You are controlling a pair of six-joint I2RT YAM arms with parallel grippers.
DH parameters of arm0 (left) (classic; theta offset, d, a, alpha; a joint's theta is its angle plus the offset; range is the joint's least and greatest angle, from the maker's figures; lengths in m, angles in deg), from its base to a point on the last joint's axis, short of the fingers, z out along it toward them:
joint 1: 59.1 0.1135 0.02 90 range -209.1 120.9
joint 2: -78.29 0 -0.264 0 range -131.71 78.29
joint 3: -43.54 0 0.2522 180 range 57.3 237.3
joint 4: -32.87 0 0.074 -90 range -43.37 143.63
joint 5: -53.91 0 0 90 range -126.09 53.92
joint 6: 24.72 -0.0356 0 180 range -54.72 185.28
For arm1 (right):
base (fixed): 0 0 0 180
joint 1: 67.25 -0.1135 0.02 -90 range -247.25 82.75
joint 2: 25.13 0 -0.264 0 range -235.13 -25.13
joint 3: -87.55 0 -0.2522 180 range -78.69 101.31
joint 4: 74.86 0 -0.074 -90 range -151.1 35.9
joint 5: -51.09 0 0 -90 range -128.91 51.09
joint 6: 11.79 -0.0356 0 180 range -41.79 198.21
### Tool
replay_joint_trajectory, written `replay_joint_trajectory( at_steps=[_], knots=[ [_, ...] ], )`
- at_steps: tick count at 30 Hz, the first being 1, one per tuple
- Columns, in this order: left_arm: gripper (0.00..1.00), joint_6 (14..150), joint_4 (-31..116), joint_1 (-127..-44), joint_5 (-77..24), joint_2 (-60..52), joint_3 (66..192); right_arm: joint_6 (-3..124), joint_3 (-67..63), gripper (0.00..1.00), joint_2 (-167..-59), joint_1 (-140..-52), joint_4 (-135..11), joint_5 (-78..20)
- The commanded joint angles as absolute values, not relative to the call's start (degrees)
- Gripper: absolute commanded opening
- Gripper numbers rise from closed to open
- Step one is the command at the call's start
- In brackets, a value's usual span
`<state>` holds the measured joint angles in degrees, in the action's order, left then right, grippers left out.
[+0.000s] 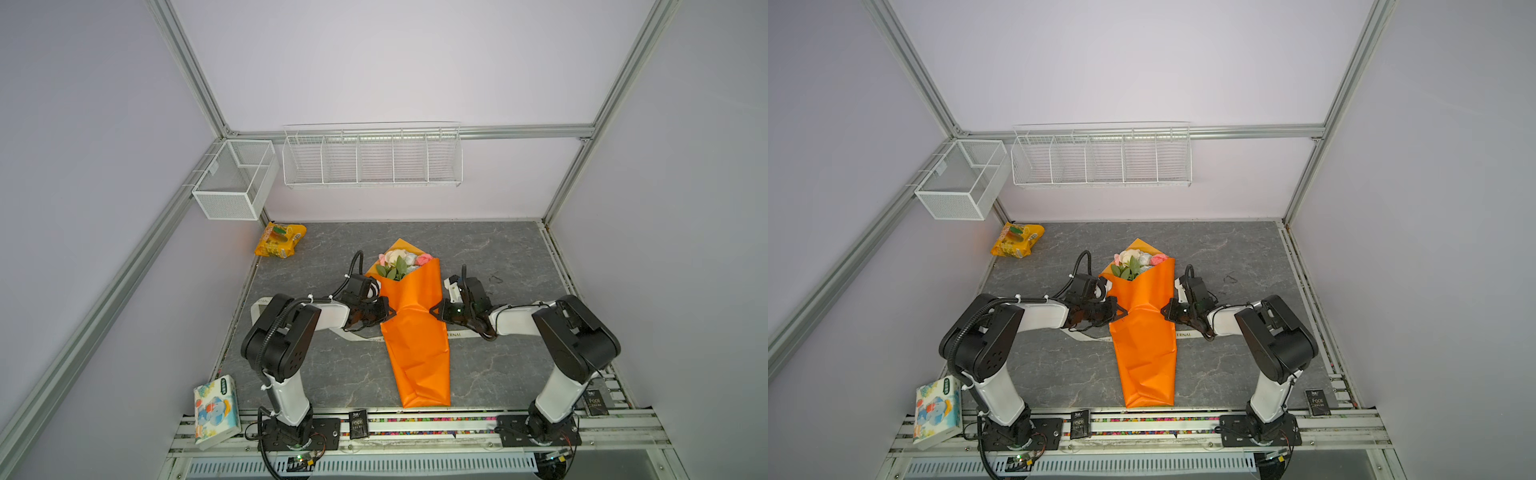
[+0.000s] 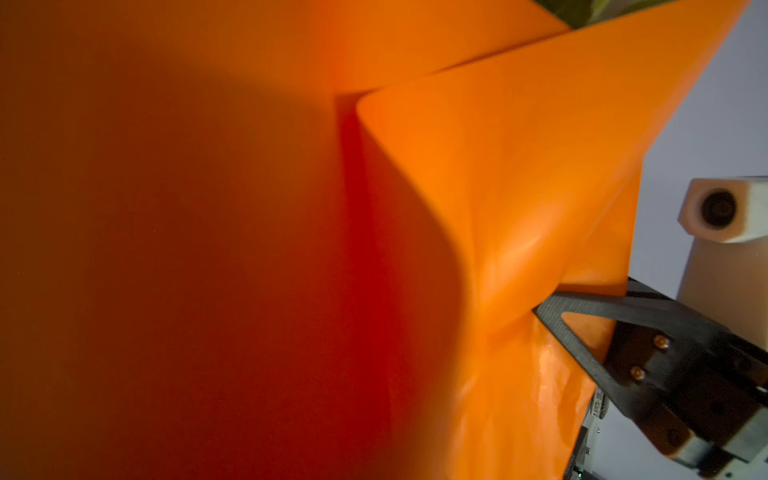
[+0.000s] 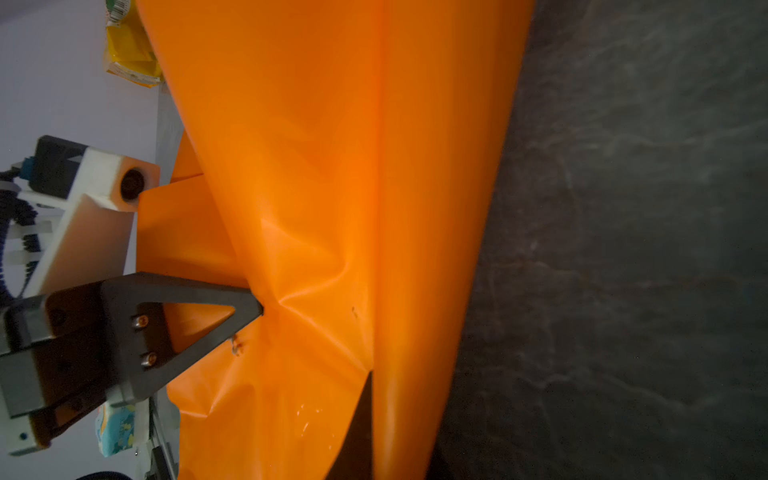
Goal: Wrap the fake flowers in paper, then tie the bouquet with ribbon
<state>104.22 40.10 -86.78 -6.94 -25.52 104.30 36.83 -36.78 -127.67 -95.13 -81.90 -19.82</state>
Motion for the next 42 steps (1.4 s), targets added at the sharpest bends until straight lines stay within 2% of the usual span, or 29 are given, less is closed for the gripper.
replay_joint_trajectory(
  at_steps=[1,12,17,29,42],
  knots=[
    [0.00,103.18,38.91,-85.55,-8.32,-28.26,108.68,37.19,-34.04,0.10,-130.34,-92.81,-83.59,-20.37],
    [0.00,101.38,43.63,-83.36,-5.19,-36.27,121.34,41.33,-24.79,0.10,-133.54,-87.30,-77.26,-17.26],
    [0.00,101.29,44.60,-83.27,-5.08,-35.72,121.10,41.25,-23.76,0.11,-133.66,-87.32,-74.79,-17.56],
    [0.00,103.42,43.55,-83.11,-3.46,-26.43,113.49,40.34,-30.86,0.10,-124.37,-89.18,-73.61,-18.15],
    [0.00,104.32,42.08,-83.00,-5.15,-32.18,114.25,40.72,-28.95,0.14,-130.20,-88.99,-71.76,-21.33]
  ],
)
